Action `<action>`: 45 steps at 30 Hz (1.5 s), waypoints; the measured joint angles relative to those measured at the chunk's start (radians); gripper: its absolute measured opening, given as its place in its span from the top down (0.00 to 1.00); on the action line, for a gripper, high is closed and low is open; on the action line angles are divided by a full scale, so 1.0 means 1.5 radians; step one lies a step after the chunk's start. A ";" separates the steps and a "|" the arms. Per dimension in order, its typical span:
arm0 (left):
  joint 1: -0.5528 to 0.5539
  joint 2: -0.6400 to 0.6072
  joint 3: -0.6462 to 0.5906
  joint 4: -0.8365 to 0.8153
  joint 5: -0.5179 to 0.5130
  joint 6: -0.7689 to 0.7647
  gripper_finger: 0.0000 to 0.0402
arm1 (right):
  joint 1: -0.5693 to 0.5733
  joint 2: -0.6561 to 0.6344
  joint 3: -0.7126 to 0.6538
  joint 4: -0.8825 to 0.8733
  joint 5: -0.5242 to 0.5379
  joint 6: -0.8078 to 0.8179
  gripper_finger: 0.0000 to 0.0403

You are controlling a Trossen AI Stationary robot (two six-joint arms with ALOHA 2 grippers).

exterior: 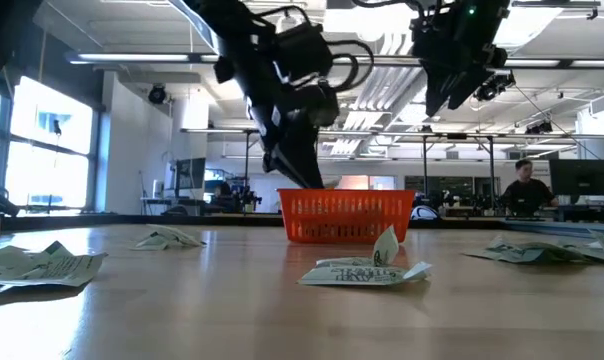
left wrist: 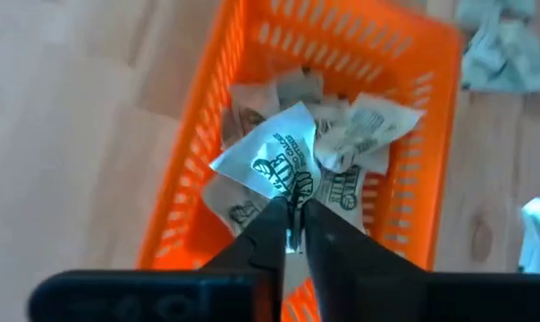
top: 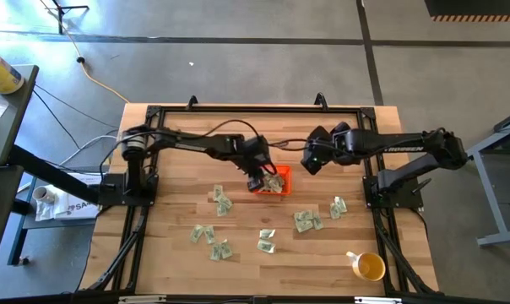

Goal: Pick and place Stevia / Truvia into bins
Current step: Put the light green stevia packet into the orange basket

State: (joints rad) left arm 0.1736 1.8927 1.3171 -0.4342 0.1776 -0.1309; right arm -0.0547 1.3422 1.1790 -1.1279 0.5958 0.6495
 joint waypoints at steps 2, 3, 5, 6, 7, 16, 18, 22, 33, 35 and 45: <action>-0.008 0.006 0.021 -0.041 0.001 0.003 0.75 | 0.000 0.000 0.000 0.000 -0.001 0.003 0.16; -0.011 0.006 0.030 -0.046 -0.002 0.007 0.72 | 0.000 0.000 0.000 -0.001 0.000 0.003 0.16; -0.017 0.005 0.040 -0.072 -0.017 0.014 0.66 | -0.002 0.000 0.000 0.000 0.003 0.000 0.16; -0.017 0.001 0.042 -0.105 -0.023 0.015 0.63 | -0.004 0.000 0.000 0.000 0.007 -0.001 0.16; -0.017 -0.002 0.046 -0.137 -0.026 0.015 0.60 | -0.007 0.000 0.000 0.001 0.012 -0.007 0.16; -0.016 -0.097 -0.011 -0.398 -0.157 -0.082 0.41 | -0.054 0.004 0.000 0.062 -0.065 -0.085 0.16; -0.015 -0.121 -0.050 -0.404 -0.145 -0.143 0.41 | -0.069 0.013 0.000 0.075 -0.086 -0.085 0.16; -0.006 -0.146 -0.133 -0.390 -0.101 -0.293 0.42 | -0.094 0.034 0.000 0.077 -0.110 -0.030 0.15; -0.052 -0.155 -0.224 -0.219 -0.106 -0.519 0.40 | -0.104 0.101 0.000 0.082 -0.116 -0.003 0.15; -0.052 -0.155 -0.238 -0.192 -0.105 -0.535 0.40 | -0.104 0.112 -0.001 0.086 -0.119 -0.005 0.15; -0.050 -0.157 -0.285 -0.192 -0.100 -0.543 0.59 | -0.105 0.128 -0.001 0.099 -0.123 -0.049 0.15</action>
State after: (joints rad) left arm 0.0982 1.6566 0.8898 -0.7219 0.0273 -0.9460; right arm -0.2126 1.5345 1.1782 -0.9791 0.4114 0.5754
